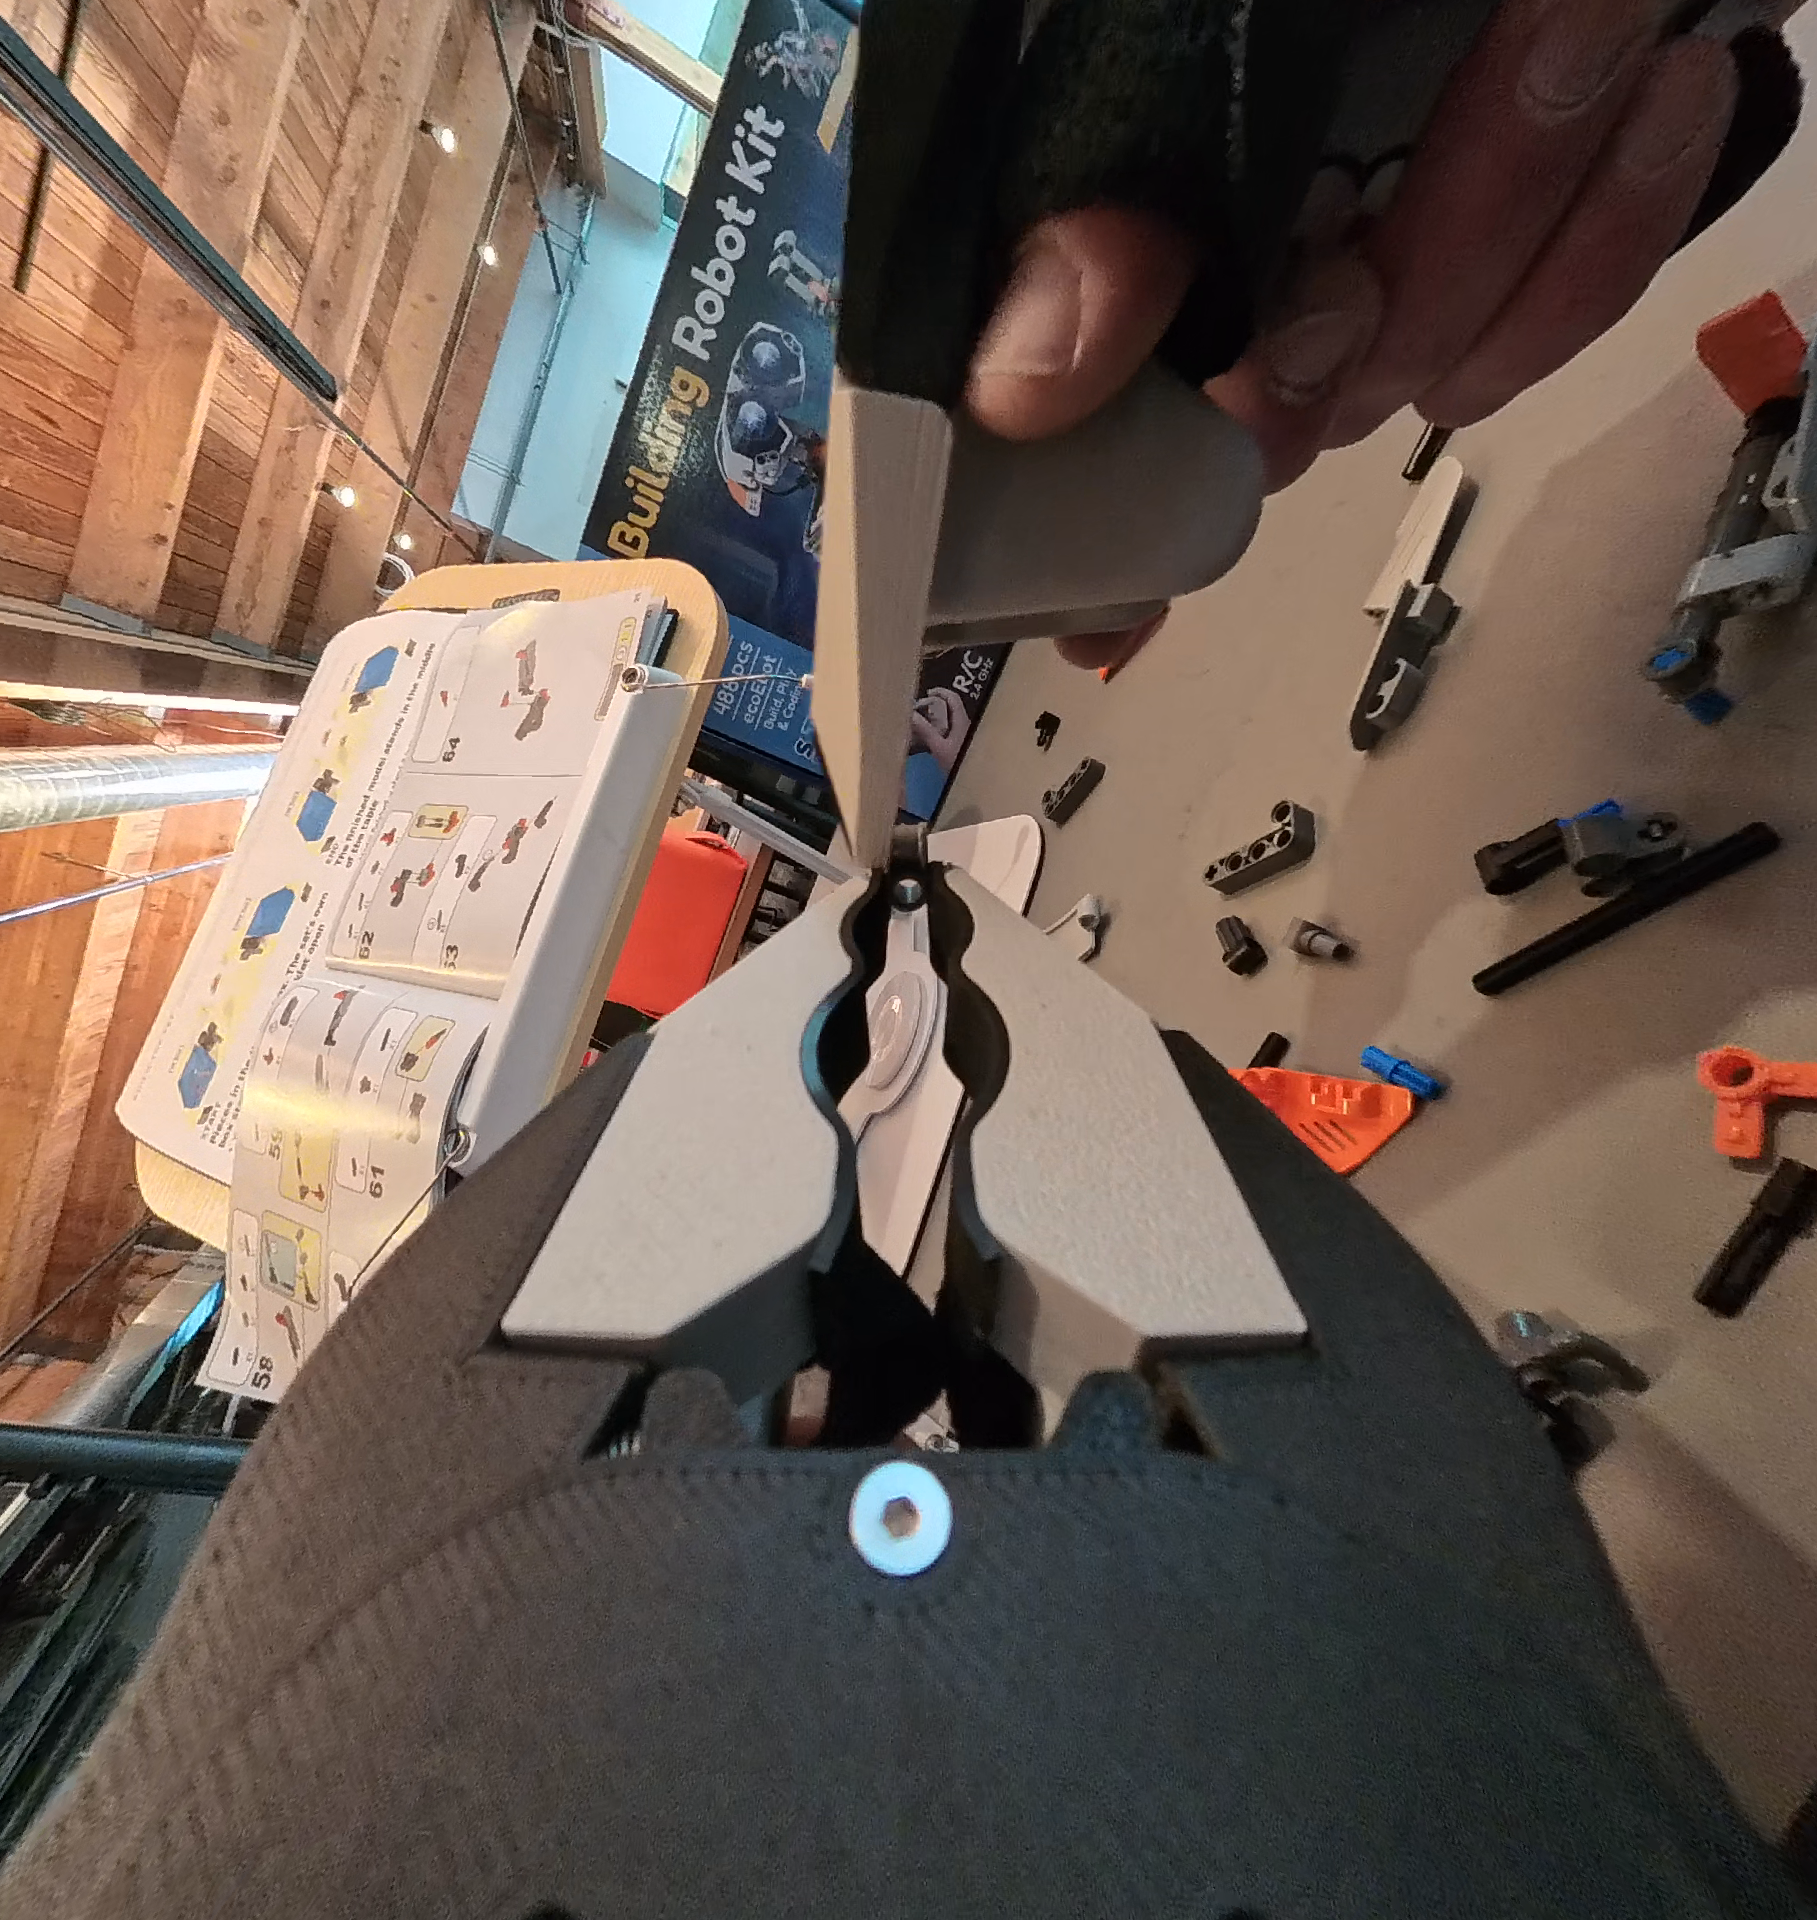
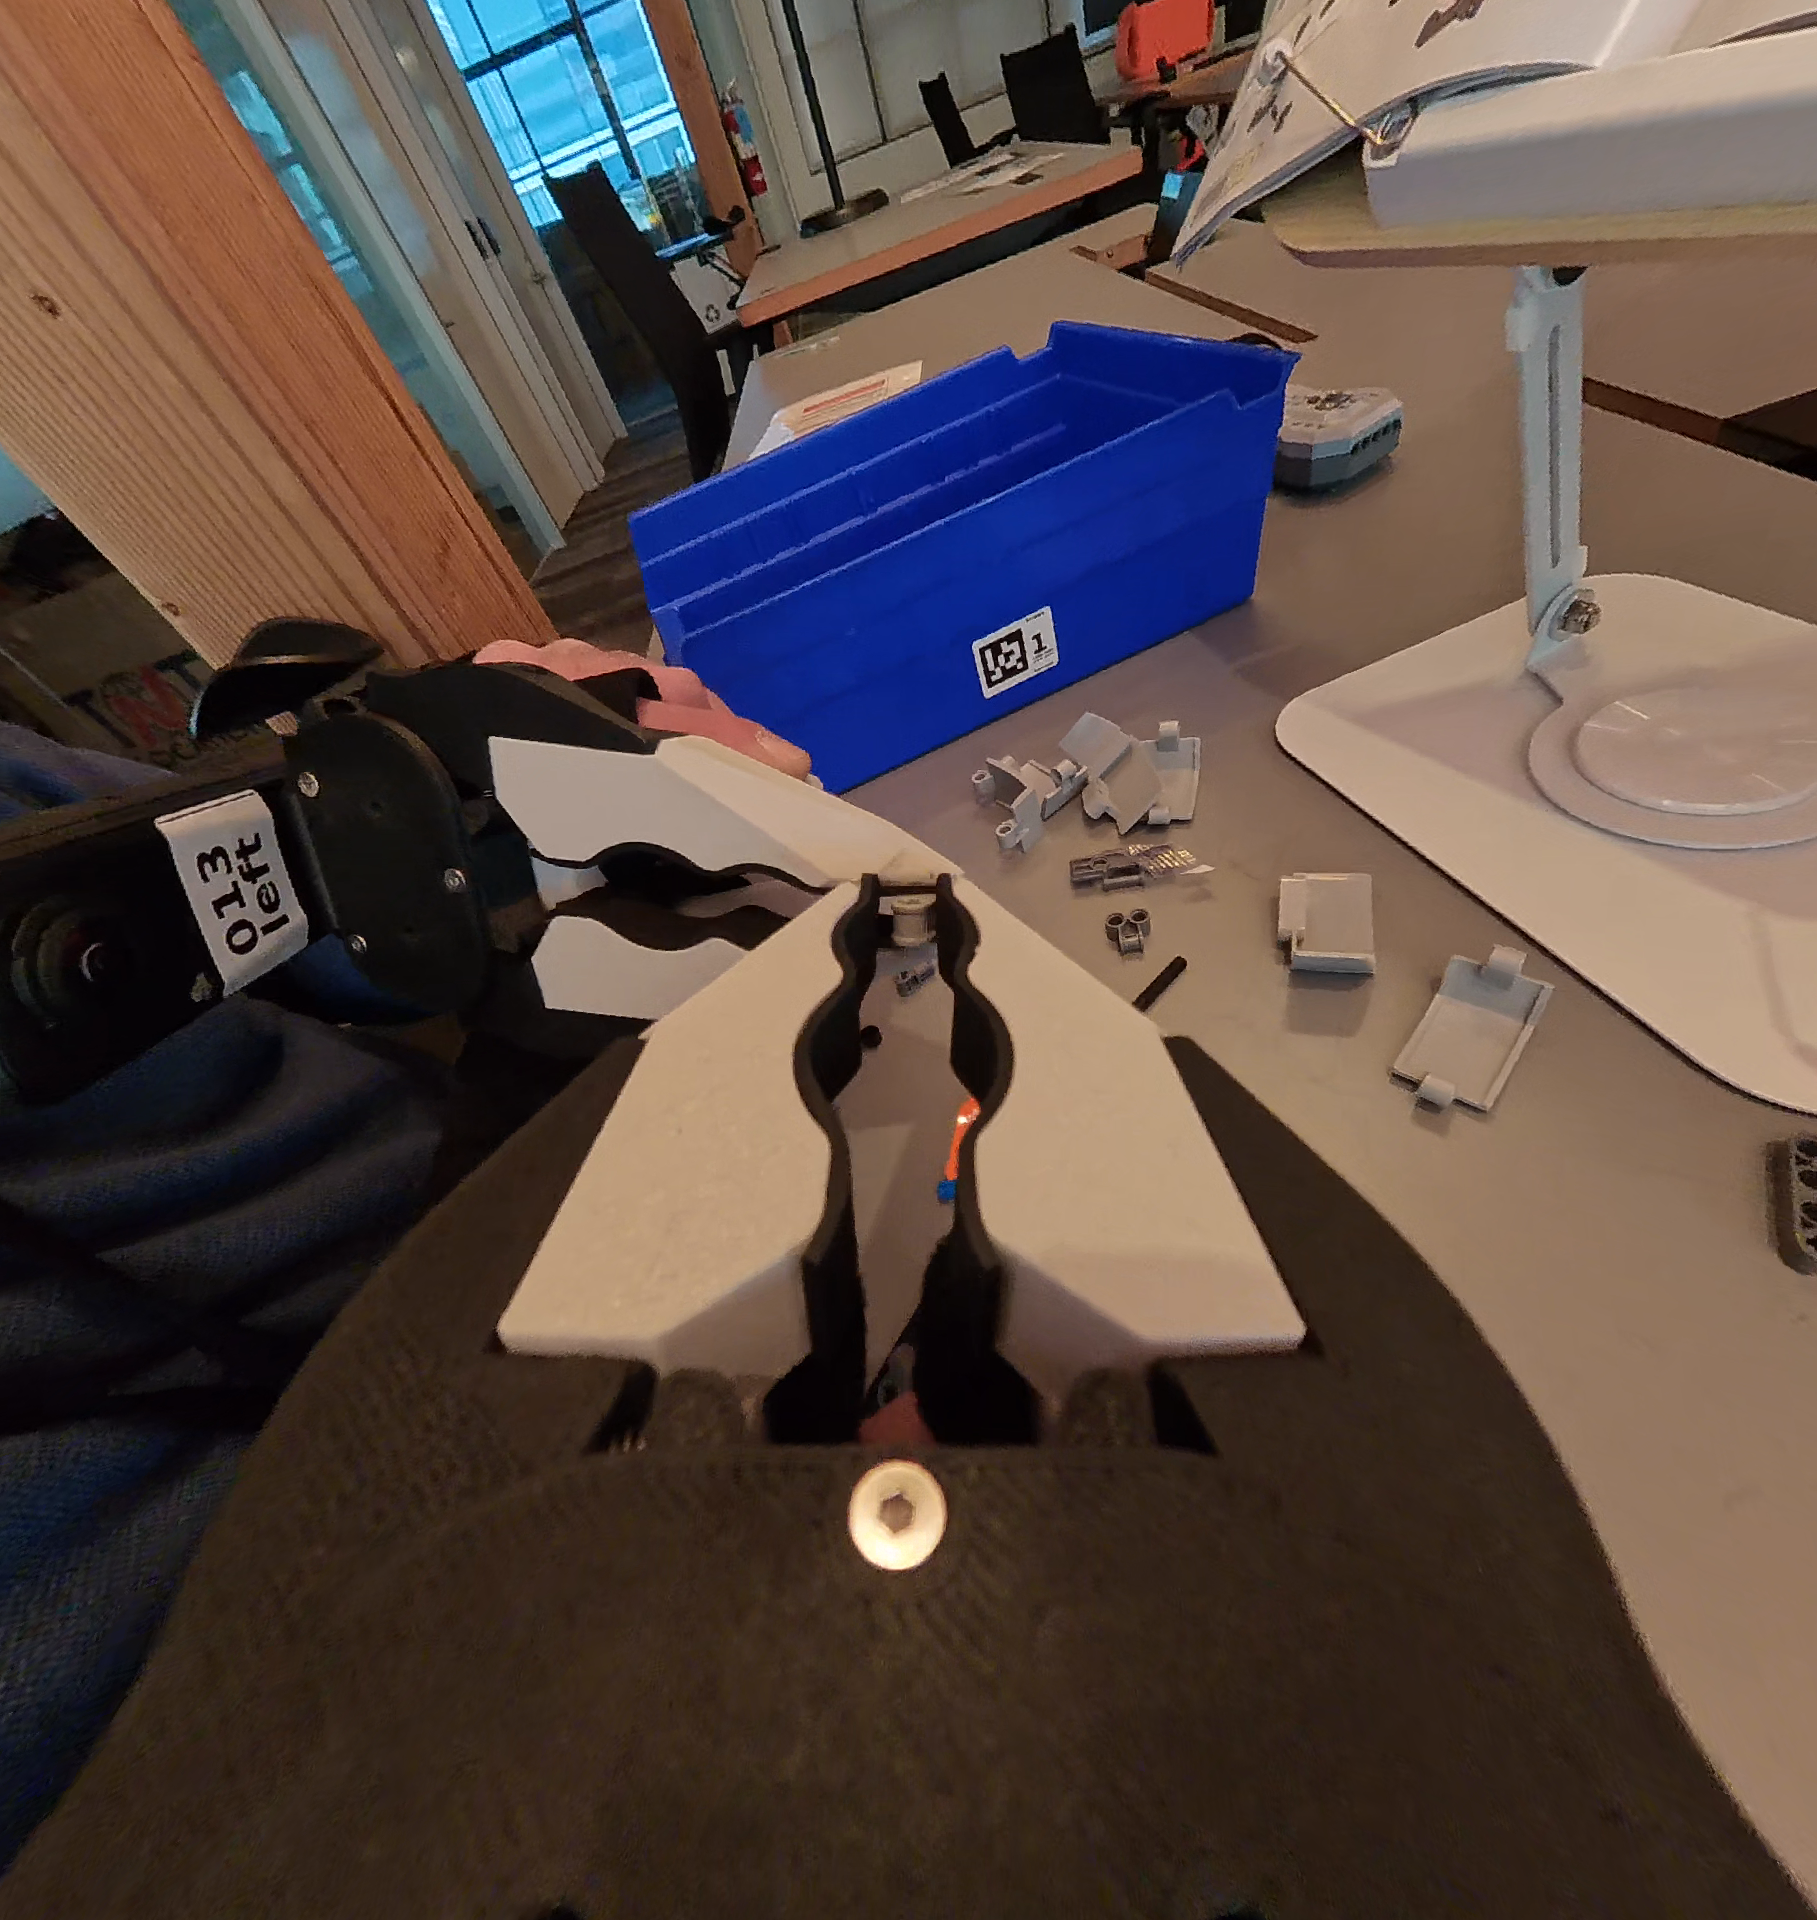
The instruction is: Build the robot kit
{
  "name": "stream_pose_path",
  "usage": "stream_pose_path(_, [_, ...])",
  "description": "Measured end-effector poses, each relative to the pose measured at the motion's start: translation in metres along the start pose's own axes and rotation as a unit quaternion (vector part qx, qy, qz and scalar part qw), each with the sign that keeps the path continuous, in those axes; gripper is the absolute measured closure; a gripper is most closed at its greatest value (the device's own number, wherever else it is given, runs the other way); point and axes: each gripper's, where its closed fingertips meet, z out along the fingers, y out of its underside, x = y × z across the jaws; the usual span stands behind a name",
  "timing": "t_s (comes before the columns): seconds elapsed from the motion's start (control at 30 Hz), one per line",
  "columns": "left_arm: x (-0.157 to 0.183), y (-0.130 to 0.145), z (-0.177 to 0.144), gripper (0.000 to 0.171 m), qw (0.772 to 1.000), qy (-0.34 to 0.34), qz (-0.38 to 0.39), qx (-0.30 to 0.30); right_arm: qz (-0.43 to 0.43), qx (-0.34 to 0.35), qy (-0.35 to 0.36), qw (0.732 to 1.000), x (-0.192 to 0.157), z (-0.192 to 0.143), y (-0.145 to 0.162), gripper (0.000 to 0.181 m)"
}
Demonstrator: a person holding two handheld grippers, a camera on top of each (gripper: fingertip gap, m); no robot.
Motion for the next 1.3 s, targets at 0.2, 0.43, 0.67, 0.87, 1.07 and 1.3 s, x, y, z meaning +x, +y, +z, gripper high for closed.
stream_pose_path(0.2, [0.0,0.0,0.0,0.166,1.0,-0.003,0.002,-0.001,0.001,-0.001,0.006,1.0,0.002,0.0,0.002,0.177])
stream_pose_path(0.43, [-0.006,-0.005,-0.003,0.165,0.999,-0.003,-0.036,0.025,0.013,0.022,-0.019,0.999,-0.002,-0.003,-0.005,0.177])
stream_pose_path(0.67, [-0.012,-0.006,-0.006,0.161,0.996,-0.003,-0.077,0.044,0.02,0.05,-0.036,0.998,-0.004,-0.008,-0.014,0.177])
stream_pose_path(0.87, [-0.016,-0.005,-0.007,0.158,0.991,0.006,-0.119,0.056,-0.004,0.061,-0.031,0.998,-0.005,-0.01,-0.018,0.177])
stream_pose_path(1.07, [-0.026,-0.005,-0.01,0.156,0.969,0.037,-0.227,0.088,-0.078,0.069,0.003,0.995,-0.005,-0.015,-0.024,0.177])
stream_pose_path(1.3, [-0.029,-0.017,-0.015,0.155,0.94,0.076,-0.302,0.138,-0.136,0.079,0.023,0.987,-0.007,-0.019,-0.029,0.177])
